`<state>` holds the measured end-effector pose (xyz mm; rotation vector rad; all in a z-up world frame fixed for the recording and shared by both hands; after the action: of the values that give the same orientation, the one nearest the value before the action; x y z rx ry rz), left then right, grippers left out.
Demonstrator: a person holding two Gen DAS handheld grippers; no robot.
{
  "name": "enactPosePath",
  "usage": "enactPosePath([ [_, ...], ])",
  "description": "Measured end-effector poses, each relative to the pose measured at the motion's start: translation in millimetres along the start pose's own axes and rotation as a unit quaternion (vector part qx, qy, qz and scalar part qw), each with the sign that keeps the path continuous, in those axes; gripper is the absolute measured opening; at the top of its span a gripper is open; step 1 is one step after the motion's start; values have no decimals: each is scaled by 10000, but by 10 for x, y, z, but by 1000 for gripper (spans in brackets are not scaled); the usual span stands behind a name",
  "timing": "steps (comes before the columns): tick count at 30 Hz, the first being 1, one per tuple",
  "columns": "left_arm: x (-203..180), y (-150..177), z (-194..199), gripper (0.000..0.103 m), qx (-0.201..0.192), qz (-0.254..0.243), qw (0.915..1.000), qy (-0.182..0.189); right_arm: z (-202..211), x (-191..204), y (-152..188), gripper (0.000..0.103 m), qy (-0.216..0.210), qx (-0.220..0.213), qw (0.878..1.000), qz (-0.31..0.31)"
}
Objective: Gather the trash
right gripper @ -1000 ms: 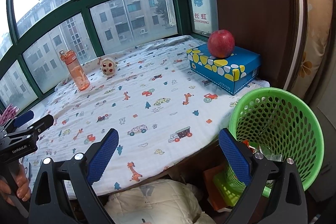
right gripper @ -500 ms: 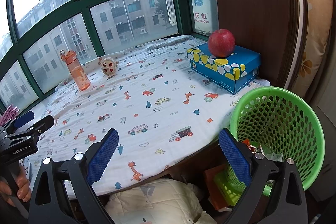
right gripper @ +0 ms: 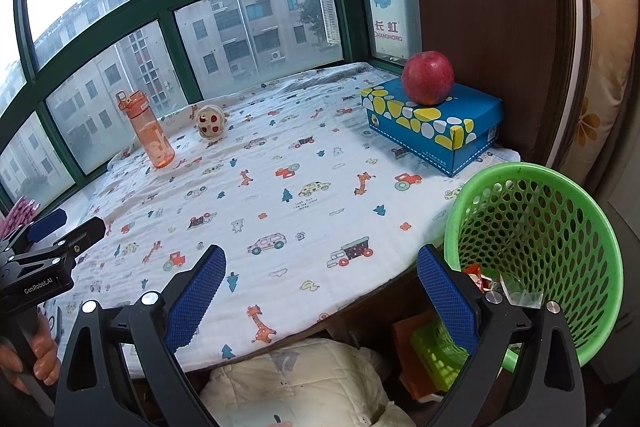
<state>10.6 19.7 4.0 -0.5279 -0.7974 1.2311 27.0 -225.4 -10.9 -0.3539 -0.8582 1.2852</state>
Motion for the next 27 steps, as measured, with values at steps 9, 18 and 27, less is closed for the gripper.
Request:
enactPosePath([
  [9,1,22,2,98,11,5,10000,1,-25,1,10,93,-20,26,10000,-3],
  [18,-1,13,-11,98,-43,-18,10000,-11,-28,-1,14,93,-23,19,10000,-12],
  [27,15,11,-32,98,11,-17,10000,-45,-34,-10,25,93,-28,37,10000,-33],
])
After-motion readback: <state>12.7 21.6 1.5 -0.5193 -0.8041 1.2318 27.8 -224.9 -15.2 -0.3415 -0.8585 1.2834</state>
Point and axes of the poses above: each gripper's, at about its wrist camera, not at the fingertips, and z roughly against the way its jaws point, x to its left, y to its underside, the point moved 2 cm from there along -z, roughly the way its jaws point, and after that the axes turned 15 degrees about -z, right-handed, at the moved point
